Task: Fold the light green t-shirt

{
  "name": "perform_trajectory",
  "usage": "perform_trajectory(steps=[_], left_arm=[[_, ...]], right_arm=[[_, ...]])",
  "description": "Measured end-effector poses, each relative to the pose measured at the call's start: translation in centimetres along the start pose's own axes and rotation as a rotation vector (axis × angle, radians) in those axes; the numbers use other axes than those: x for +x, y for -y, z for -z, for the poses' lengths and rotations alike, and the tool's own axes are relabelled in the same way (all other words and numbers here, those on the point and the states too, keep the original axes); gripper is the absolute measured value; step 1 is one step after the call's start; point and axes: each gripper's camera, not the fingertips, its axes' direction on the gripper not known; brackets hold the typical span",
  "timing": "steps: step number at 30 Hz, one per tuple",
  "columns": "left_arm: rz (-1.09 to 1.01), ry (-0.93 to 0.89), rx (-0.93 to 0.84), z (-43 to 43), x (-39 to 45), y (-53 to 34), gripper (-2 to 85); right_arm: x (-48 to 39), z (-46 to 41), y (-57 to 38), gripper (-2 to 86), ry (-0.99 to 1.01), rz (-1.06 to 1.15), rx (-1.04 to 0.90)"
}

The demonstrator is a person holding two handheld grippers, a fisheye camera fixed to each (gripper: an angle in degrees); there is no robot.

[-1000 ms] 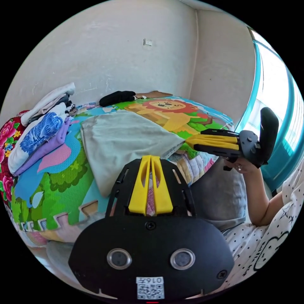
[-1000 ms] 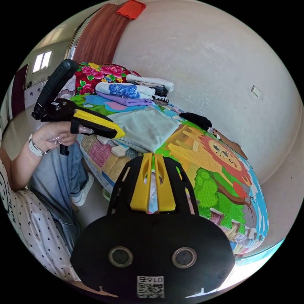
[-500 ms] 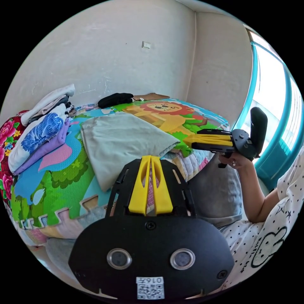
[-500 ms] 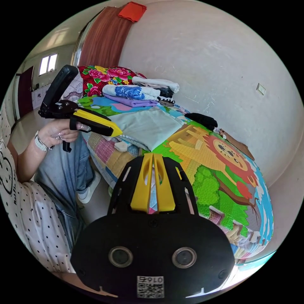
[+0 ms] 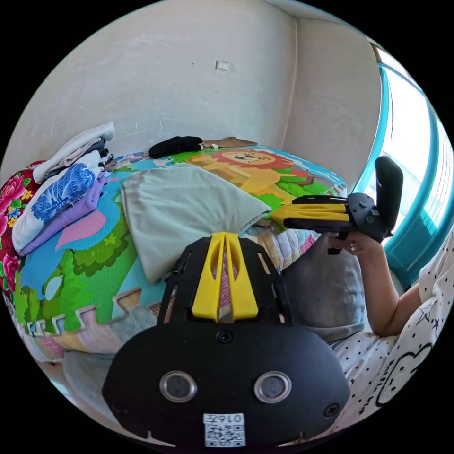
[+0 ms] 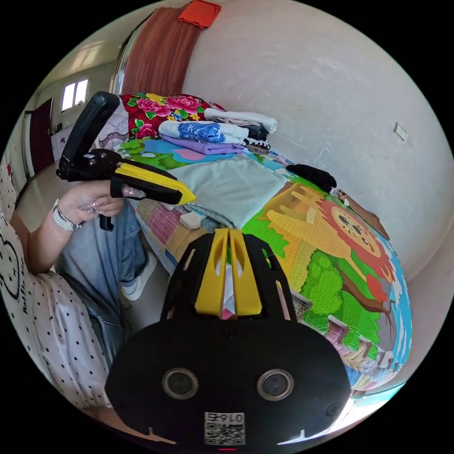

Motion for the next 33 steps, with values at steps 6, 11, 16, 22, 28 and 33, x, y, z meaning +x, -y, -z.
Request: perform_trajectory(steps=[6,11,16,22,28,33], left_arm=[[-0.021,-0.009,-0.016,0.0,0.9,0.2,-1.0],[-0.026,0.015,-0.029,0.7,1.9,0.2,-1.0],[-0.008,0.060,0.062,2.7,2.5,-0.2,-1.0],[-0.037,0.096,0.136,4.9,4.1,-0.1,-1.0],[-0.103,0.130,0.174,5.3,6.8,0.2,-0.7],[-0.271,0.205,0.131,2.7,11.6,1.2,4.3]], right_arm=[[8.2,3.2,0.1,4.1,0.191,-0.242,0.145],[15.3,2.1,1.9,16.2,0.422,-0.398,0.101],[16.7,1.5,3.5,15.7,0.360,-0.340,0.030],[20.8,1.0,4.7,13.8,0.559,-0.457,0.042],[24.1,0.2,5.5,7.5,0.570,-0.579,0.009],[25.4,0.0,6.2,3.0,0.565,-0.675,0.015]])
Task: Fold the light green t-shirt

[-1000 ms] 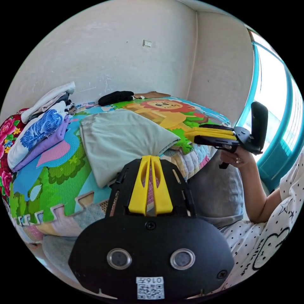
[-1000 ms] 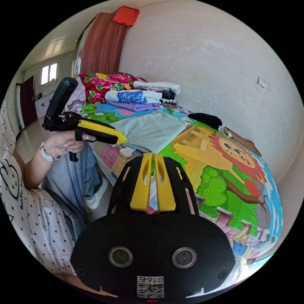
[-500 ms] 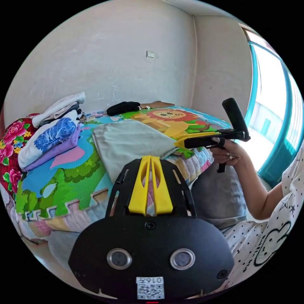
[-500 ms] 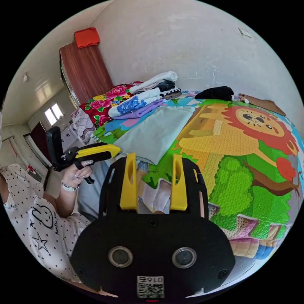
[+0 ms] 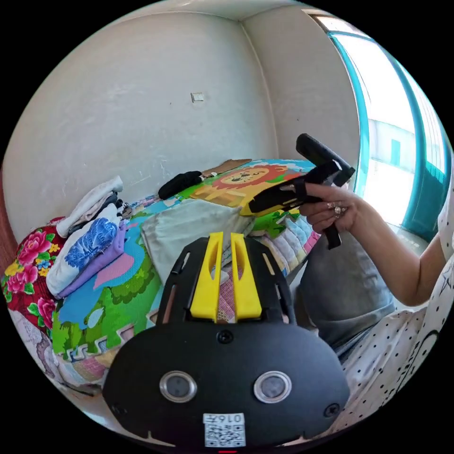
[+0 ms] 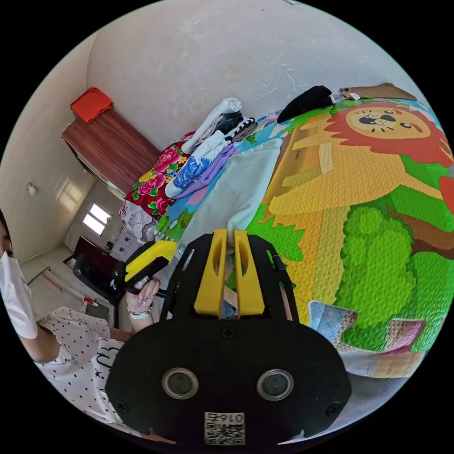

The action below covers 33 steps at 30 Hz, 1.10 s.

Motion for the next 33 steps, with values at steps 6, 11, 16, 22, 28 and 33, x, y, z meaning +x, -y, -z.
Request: perform_trajectory(steps=[6,11,16,22,28,33], left_arm=[[-0.182,0.247,-0.039,-3.3,6.1,2.5,12.2],[-0.240,0.349,-0.112,-5.7,8.0,3.6,11.4],[-0.183,0.410,-0.157,-6.1,6.3,4.6,7.7],[-0.167,0.239,-0.242,-6.5,2.6,6.3,-0.4],[-0.152,0.002,-0.321,-6.5,-1.2,8.7,-0.9],[-0.157,-0.010,-0.361,-6.7,-2.3,10.2,-0.9]], right_arm=[[0.5,0.7,1.1,2.0,0.158,-0.091,0.044],[-1.9,0.0,0.8,1.8,0.108,-0.060,0.038],[-3.4,-1.3,-0.6,2.0,0.108,-0.047,0.035],[-6.3,-3.5,-3.9,2.7,0.101,0.035,0.045],[-17.0,-5.4,-12.4,12.0,-0.228,0.617,0.204],[-24.4,-14.9,-18.5,17.0,-0.572,0.935,0.088]])
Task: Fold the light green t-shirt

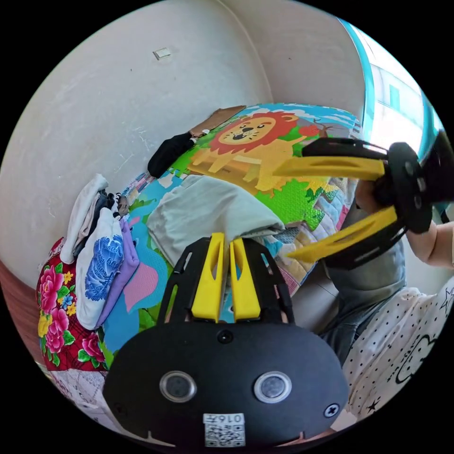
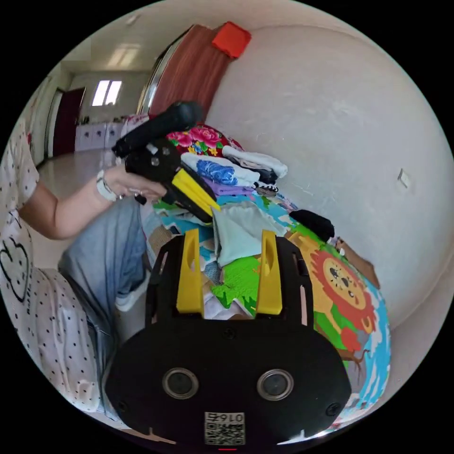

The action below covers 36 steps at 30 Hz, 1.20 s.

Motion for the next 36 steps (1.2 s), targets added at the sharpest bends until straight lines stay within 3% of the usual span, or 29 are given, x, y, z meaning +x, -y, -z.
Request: perform_trajectory(steps=[5,11,14,18,24,31,36], left_arm=[[0.003,0.032,0.000,0.5,0.1,-0.2,-0.8],[0.018,0.052,0.056,1.0,0.8,-2.4,-0.2],[0.054,0.126,0.131,1.2,1.7,-4.3,2.6],[0.178,0.340,0.225,0.7,4.4,-7.1,8.6],[0.192,0.550,0.191,-1.3,7.8,-6.6,8.7],[0.228,0.478,0.108,-2.4,3.9,-6.2,6.5],[0.240,0.147,0.153,-1.8,-0.7,-9.5,0.6]], right_arm=[[-12.6,-8.3,2.4,17.1,-0.467,0.314,-0.127],[-15.8,-13.1,4.2,9.3,-0.564,0.221,-0.171],[-16.3,-12.2,4.7,3.8,-0.412,0.214,-0.155],[-15.9,-12.0,5.7,2.7,-0.303,0.218,-0.195],[-16.3,-13.1,7.6,2.3,-0.196,0.206,-0.244],[-17.3,-14.3,8.3,2.4,-0.174,0.218,-0.256],[-17.6,-14.5,7.8,3.0,-0.103,0.248,-0.238]])
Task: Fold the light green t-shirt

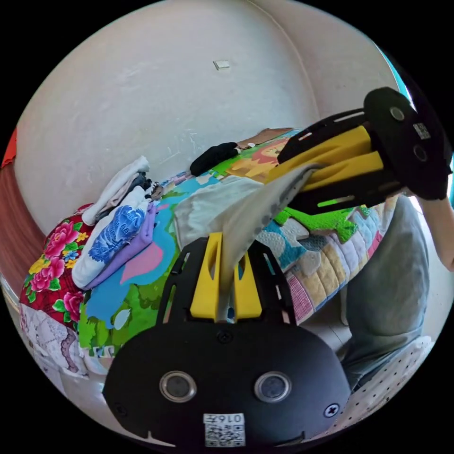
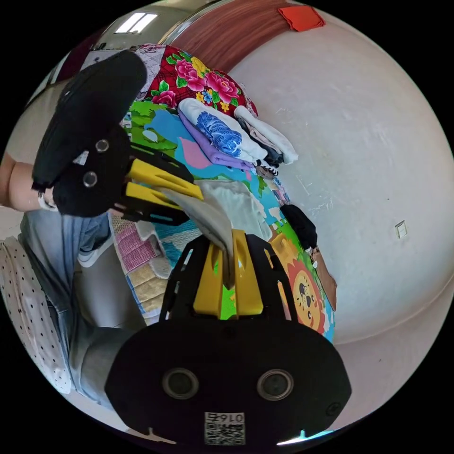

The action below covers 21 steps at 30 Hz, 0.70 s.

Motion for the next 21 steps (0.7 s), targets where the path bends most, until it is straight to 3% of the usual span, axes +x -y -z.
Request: perform_trajectory(steps=[8,16,18,21], left_arm=[[-0.132,-0.178,0.007,1.3,-4.8,-2.8,-0.7],[-0.330,0.074,0.049,2.2,-6.8,-6.7,1.1],[-0.284,0.140,0.010,1.4,-8.3,-7.9,3.6],[-0.089,0.084,-0.095,0.9,-10.9,-9.4,6.8]], right_arm=[[-4.7,-3.5,-2.1,5.7,-0.165,0.172,-0.033],[-5.4,-2.5,-0.2,1.5,-0.035,0.182,0.052],[-5.8,-2.4,1.2,1.2,-0.015,0.168,0.055],[-6.6,-3.0,4.0,0.9,-0.001,0.111,0.053]])
